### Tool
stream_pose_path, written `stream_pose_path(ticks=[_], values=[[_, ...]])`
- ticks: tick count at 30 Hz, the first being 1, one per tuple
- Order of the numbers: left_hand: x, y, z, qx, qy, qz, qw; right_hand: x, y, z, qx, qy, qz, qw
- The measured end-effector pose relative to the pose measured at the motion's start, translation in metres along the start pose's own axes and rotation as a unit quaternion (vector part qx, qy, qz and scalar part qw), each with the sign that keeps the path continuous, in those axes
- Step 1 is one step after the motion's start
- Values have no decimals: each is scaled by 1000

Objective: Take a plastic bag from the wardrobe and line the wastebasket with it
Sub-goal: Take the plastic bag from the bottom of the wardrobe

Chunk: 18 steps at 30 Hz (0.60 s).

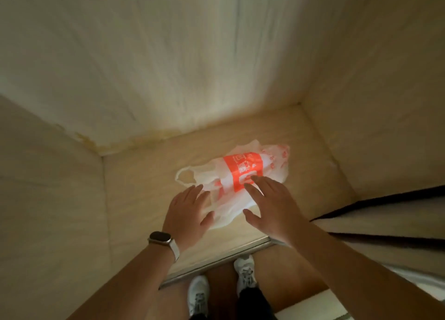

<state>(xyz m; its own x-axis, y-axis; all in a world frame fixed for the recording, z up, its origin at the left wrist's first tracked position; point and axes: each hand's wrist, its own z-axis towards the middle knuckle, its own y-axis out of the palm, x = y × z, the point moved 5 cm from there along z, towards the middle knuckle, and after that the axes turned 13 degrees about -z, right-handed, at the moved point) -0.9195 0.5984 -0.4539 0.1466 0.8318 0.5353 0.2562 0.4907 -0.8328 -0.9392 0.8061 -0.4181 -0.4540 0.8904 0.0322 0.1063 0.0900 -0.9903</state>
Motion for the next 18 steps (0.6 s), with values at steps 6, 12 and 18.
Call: stream_pose_path(ticks=[6,12,18], values=[[-75,71,43,-20,-68,-11,997,10,92,80,-15,-11,14,1000],[-123,123,67,-76,-72,-29,994,13,165,116,-41,-36,15,998],[-132,159,71,-97,-10,-5,995,4,216,103,-115,-68,26,991]])
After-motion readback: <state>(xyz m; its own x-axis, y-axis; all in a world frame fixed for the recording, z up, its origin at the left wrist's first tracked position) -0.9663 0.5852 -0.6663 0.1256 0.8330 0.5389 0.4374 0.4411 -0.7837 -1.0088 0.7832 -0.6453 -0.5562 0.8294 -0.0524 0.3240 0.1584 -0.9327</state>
